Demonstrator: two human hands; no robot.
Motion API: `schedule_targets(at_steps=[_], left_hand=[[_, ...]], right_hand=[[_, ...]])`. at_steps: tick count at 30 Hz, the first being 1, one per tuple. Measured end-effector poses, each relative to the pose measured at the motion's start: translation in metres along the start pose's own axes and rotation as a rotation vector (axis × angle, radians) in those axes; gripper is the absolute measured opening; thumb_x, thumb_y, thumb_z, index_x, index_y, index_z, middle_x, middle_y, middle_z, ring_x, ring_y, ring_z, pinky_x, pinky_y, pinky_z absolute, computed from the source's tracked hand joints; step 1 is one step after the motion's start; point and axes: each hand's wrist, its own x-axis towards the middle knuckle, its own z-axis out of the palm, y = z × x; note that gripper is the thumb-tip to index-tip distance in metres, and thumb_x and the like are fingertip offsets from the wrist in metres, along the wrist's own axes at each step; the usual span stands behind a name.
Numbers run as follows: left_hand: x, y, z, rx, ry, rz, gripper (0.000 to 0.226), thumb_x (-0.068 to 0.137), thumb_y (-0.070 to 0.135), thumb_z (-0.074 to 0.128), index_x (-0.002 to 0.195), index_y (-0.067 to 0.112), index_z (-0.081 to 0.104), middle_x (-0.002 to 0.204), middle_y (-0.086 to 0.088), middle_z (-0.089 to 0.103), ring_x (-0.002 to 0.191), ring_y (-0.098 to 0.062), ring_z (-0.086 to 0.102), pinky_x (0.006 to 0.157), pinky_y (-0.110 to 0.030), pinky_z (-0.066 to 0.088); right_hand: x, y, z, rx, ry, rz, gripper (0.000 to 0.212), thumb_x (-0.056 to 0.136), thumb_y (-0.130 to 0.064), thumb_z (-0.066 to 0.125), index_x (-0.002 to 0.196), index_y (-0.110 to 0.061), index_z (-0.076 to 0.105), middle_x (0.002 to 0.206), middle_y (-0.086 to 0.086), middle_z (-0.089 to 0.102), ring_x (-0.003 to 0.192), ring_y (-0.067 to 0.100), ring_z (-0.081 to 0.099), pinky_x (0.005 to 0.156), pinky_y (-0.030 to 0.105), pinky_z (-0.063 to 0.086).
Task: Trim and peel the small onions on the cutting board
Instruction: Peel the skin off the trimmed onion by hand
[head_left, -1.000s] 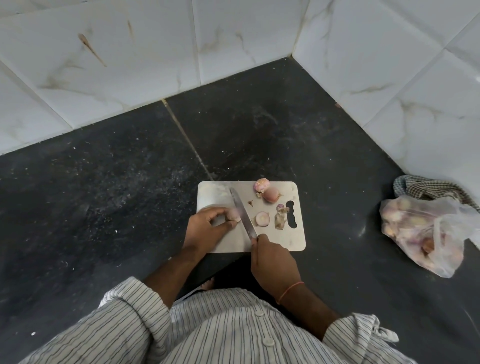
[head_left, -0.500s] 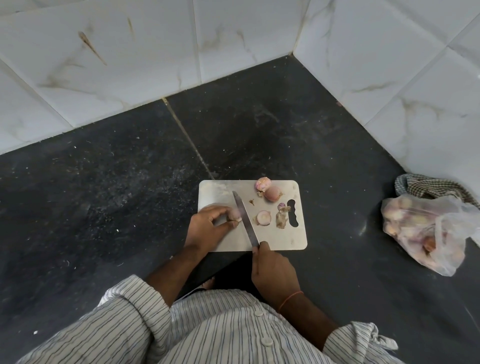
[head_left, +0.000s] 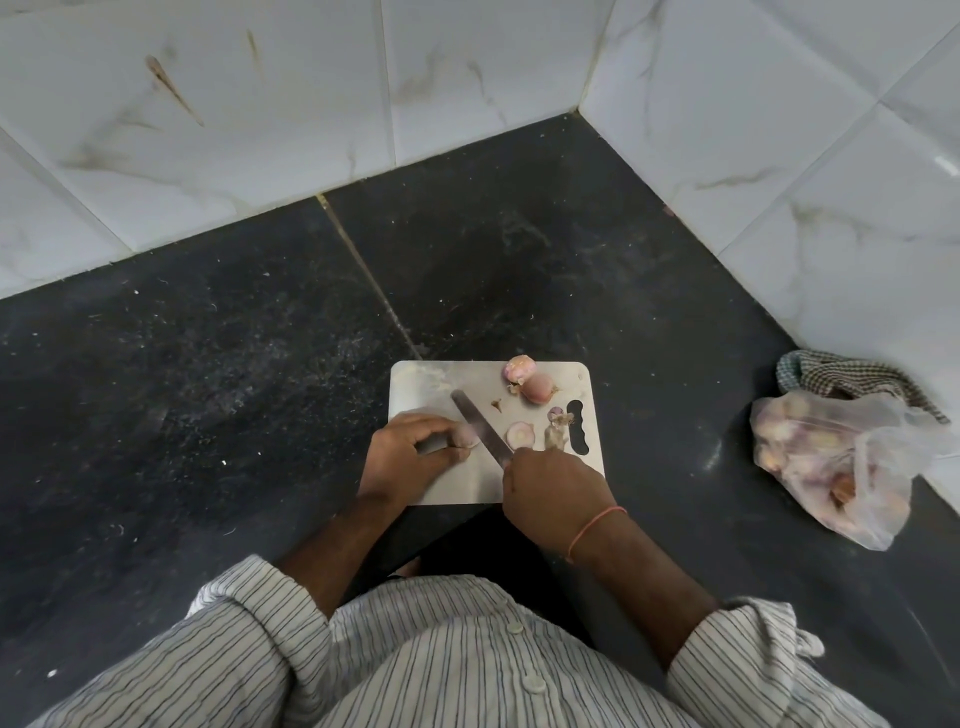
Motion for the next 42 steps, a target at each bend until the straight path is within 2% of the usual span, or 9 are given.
schedule_targets(at_steps=[6,11,16,20,23,30,33,36,42], left_hand=[[0.004,0.008,0.000,-0.121,0.017,-0.181,0.033,0.078,0.034,0.097,0.109,0.039,0.085,0.111,0.023,0.078,0.106,0.008,0.070,0.099,-0.019,0.055],[0.011,0.018,-0.004,-0.121,-0.032,-0.246,0.034,0.078,0.042,0.096,0.109,0.035,0.085,0.103,0.022,0.081,0.098,0.009,0.072,0.093,-0.018,0.058],[0.017,0.020,-0.006,-0.092,-0.043,-0.277,0.037,0.075,0.044,0.098,0.108,0.032,0.085,0.099,0.022,0.081,0.094,0.005,0.074,0.090,-0.024,0.061],[0.014,0.022,-0.008,-0.088,-0.046,-0.257,0.029,0.076,0.044,0.097,0.100,0.041,0.082,0.098,0.025,0.079,0.095,0.010,0.071,0.088,-0.015,0.056],[0.012,0.023,-0.010,-0.116,-0.051,-0.240,0.028,0.077,0.042,0.096,0.102,0.040,0.082,0.098,0.026,0.079,0.097,0.010,0.071,0.092,-0.016,0.057],[0.001,0.027,-0.015,-0.379,-0.054,-0.232,0.035,0.079,0.023,0.095,0.112,0.026,0.083,0.111,0.006,0.083,0.109,-0.016,0.078,0.105,-0.042,0.060],[-0.005,0.035,-0.017,-0.403,-0.097,-0.150,0.039,0.079,0.016,0.093,0.113,0.030,0.081,0.117,0.005,0.082,0.115,-0.019,0.076,0.108,-0.040,0.058],[-0.008,0.043,-0.017,-0.413,-0.125,-0.118,0.042,0.080,0.007,0.092,0.111,0.033,0.080,0.116,0.008,0.082,0.113,-0.016,0.076,0.106,-0.038,0.058],[-0.008,0.053,-0.016,-0.445,-0.184,-0.056,0.042,0.080,0.014,0.091,0.118,0.027,0.078,0.117,0.001,0.081,0.111,-0.024,0.075,0.101,-0.040,0.062]], right_hand=[[-0.010,-0.007,0.034,0.099,0.085,0.043,0.037,0.114,-0.041,0.028,0.112,-0.015,0.054,0.101,0.012,0.075,0.095,0.038,0.073,0.067,0.038,0.039],[-0.007,-0.007,0.068,0.332,0.055,0.081,0.024,0.114,-0.041,0.029,0.101,-0.022,0.038,0.095,0.010,0.075,0.089,0.038,0.073,0.065,0.037,0.038],[0.001,-0.005,0.074,0.369,0.095,0.062,0.026,0.114,-0.041,0.029,0.101,-0.022,0.041,0.091,0.008,0.074,0.083,0.035,0.072,0.065,0.038,0.042],[-0.005,0.006,0.078,0.432,0.180,0.072,0.032,0.113,-0.043,0.030,0.098,-0.021,0.046,0.083,0.006,0.071,0.076,0.033,0.069,0.065,0.045,0.051],[-0.008,0.019,0.084,0.467,0.183,0.145,0.034,0.113,-0.042,0.030,0.094,-0.020,0.048,0.077,0.001,0.065,0.068,0.030,0.060,0.063,0.043,0.047],[0.004,0.027,0.084,0.528,0.041,0.165,0.039,0.113,-0.044,0.031,0.094,-0.018,0.053,0.085,0.002,0.067,0.079,0.029,0.060,0.072,0.040,0.045],[0.010,0.027,0.084,0.410,0.080,0.143,0.030,0.111,-0.046,0.036,0.101,-0.020,0.047,0.090,0.006,0.071,0.081,0.034,0.066,0.067,0.040,0.044],[0.013,0.030,0.081,0.345,0.109,0.131,0.022,0.105,-0.041,0.049,0.110,-0.019,0.047,0.109,0.008,0.071,0.096,0.036,0.070,0.074,0.042,0.050],[0.015,0.037,0.062,0.198,0.203,0.043,0.050,0.092,-0.044,0.065,0.134,-0.024,0.049,0.137,-0.001,0.052,0.116,0.028,0.060,0.088,0.045,0.057]])
